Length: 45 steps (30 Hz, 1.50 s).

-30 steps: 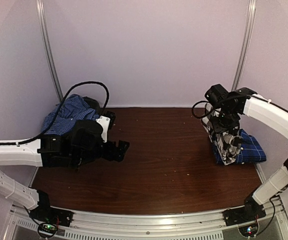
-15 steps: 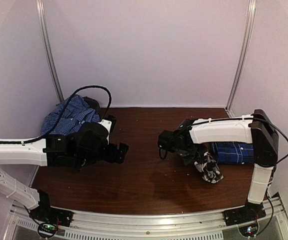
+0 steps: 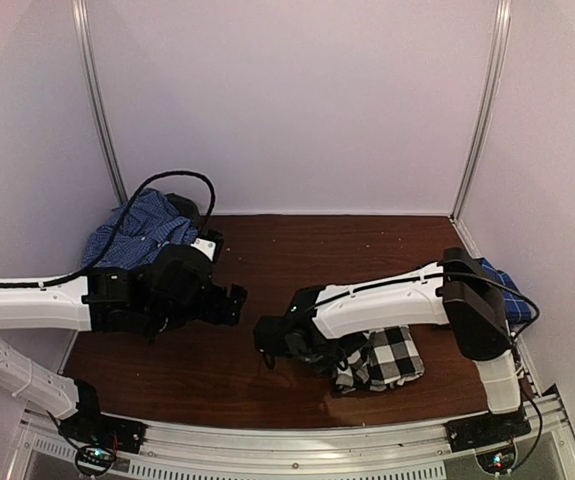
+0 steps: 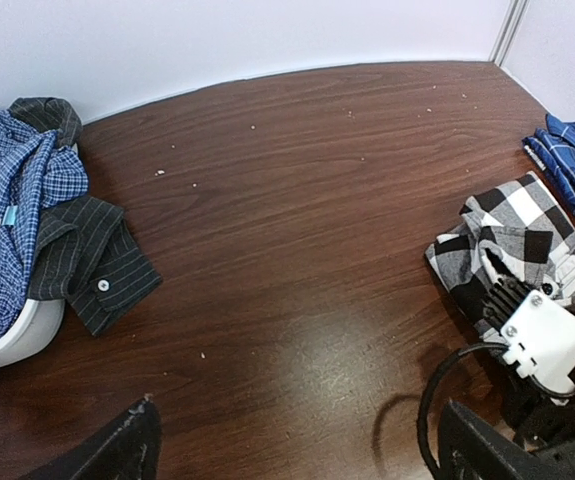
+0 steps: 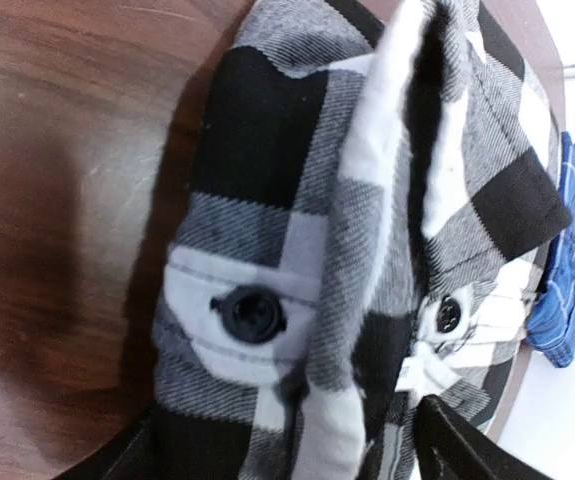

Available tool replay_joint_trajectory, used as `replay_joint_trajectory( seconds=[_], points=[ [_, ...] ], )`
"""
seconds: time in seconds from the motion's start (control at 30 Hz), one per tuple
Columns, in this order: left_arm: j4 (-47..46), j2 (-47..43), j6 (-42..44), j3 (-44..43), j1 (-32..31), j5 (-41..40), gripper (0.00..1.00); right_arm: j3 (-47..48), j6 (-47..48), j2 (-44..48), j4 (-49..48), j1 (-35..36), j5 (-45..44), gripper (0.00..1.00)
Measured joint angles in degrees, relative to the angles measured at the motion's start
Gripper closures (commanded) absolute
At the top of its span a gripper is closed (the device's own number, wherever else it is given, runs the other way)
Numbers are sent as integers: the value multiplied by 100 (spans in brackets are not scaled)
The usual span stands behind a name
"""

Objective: Fold and stack the long sleeve shirts
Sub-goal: Turn over the square-folded shirt at the center of the board, then rotate the square-folded shirt at the center of the board.

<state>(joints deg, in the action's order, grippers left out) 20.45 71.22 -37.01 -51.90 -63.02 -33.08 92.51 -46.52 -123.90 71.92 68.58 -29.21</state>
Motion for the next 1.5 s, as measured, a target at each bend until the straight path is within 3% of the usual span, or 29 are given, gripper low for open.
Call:
replay_joint_trajectory(
  seconds=[0.33, 0.63, 1.1, 1.5],
  points=[
    [90, -321, 0, 26, 63, -164, 2, 229, -59, 98, -299, 474, 361, 5],
    [107, -466, 7, 26, 96, -297, 2, -595, 179, 1519, -1049, 385, 522, 6],
    [-173, -302, 26, 109, 122, 120, 2, -2874, 841, 3410, -2883, -1167, 1714, 11],
    [-920, 345, 68, 315, 122, 1222, 2, -4454, 981, 4675, -3877, -2538, 2688, 2]
  ],
)
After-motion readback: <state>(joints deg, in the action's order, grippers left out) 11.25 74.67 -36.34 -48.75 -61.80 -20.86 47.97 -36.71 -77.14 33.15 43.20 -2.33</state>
